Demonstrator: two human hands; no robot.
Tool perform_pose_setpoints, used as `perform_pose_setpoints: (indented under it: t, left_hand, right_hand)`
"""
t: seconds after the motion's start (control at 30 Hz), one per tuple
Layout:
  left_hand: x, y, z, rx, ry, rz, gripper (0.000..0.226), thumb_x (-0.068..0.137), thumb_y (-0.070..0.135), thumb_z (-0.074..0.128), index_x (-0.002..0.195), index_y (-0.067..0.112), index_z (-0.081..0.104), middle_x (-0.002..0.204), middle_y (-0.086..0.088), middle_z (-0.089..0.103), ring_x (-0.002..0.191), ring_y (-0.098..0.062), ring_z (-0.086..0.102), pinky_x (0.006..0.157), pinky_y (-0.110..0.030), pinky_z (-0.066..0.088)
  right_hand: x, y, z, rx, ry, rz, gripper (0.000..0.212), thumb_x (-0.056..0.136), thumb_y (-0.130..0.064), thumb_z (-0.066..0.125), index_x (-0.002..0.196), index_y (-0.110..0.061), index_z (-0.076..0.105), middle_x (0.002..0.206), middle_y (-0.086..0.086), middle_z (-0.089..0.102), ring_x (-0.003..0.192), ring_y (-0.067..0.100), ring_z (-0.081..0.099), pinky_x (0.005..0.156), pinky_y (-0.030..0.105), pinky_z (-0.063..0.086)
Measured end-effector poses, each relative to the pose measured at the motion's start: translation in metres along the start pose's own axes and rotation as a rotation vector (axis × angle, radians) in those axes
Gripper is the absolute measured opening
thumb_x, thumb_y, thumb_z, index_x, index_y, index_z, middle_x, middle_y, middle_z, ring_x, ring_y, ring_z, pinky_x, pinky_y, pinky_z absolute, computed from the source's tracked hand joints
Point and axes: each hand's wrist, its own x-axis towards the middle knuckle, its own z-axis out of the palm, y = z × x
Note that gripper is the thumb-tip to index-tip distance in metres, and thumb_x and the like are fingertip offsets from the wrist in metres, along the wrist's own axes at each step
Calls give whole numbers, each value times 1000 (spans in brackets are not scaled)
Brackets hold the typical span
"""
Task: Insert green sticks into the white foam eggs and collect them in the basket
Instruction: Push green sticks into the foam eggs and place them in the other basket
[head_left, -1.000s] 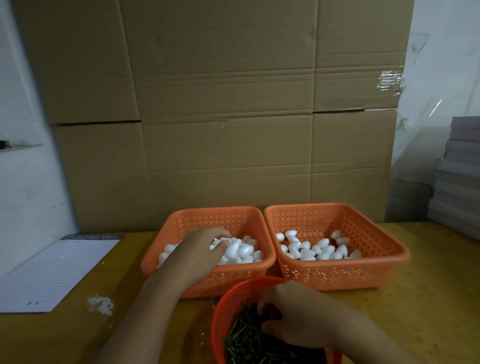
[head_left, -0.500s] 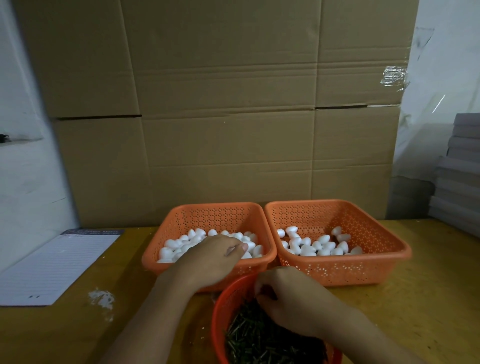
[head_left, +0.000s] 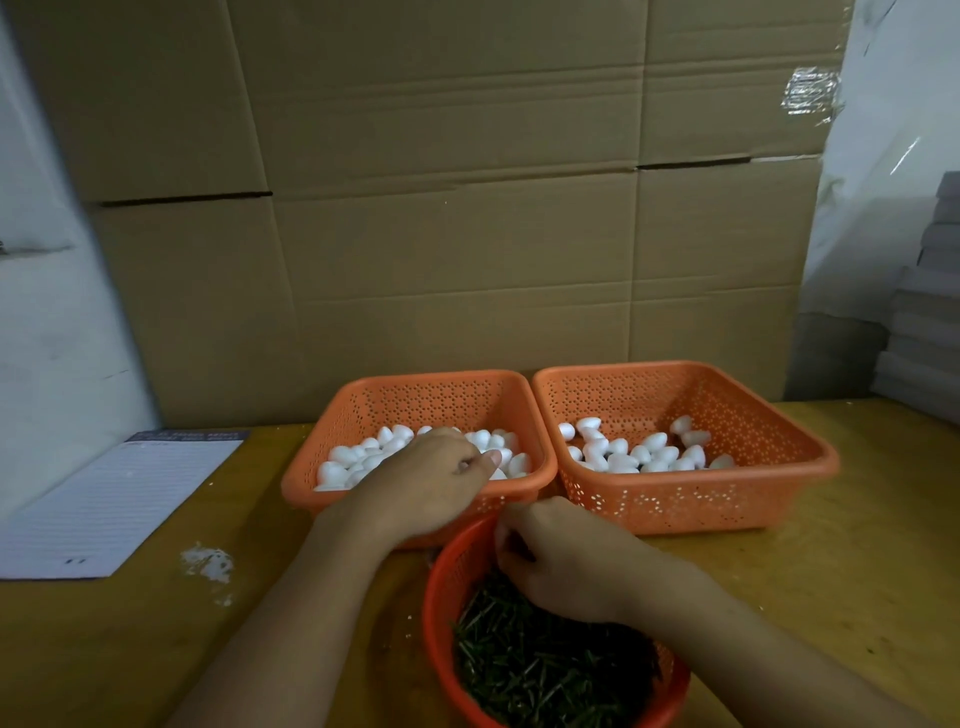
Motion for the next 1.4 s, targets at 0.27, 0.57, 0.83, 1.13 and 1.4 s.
perform_pose_setpoints:
  t: [0.27, 0.57, 0.83, 1.13, 1.4]
  left_hand:
    - [7, -5, 5, -44, 94, 68, 53, 102, 45, 43, 58, 18, 54, 111, 2, 66, 117, -16, 58, 105, -48, 38]
    - [2, 1, 5, 73, 1, -39, 53, 104, 54, 23, 132, 29, 60, 159, 4, 38, 150, -27, 24, 121, -57, 6]
    - [4, -2, 4, -114, 119, 40, 54, 102, 43, 46, 63, 6, 55, 83, -5, 66, 87, -17, 59, 100, -48, 41]
    - [3, -4, 1, -43, 118, 61, 51, 95, 60, 40, 77, 19, 64, 77, 4, 63, 81, -8, 56, 92, -44, 42]
    - [0, 0, -4, -417, 122, 73, 17, 80, 49, 65, 93, 40, 72, 98, 32, 68, 93, 4, 66, 97, -43, 51]
  right_hand:
    - [-2, 3, -7, 30, -60, -15, 24, 90, -13, 59, 110, -22, 69, 109, -6, 70, 100, 9, 63, 91, 27, 50]
    - [-5, -1, -10, 22, -53, -55, 29, 85, -5, 59, 100, -22, 77, 105, -9, 74, 98, 5, 64, 90, 30, 52]
    - [-4, 2, -13, 35, 27, -59, 17, 89, -19, 68, 103, -26, 75, 104, -14, 70, 94, 1, 62, 86, 27, 53]
    - [-4, 5, -13, 109, 17, -32, 16, 90, -16, 70, 105, -20, 69, 85, -18, 62, 77, -13, 58, 68, 7, 44]
    - [-4, 10, -19, 174, 3, 30, 22, 89, -16, 72, 110, -24, 68, 87, -15, 62, 66, -17, 57, 61, 4, 43]
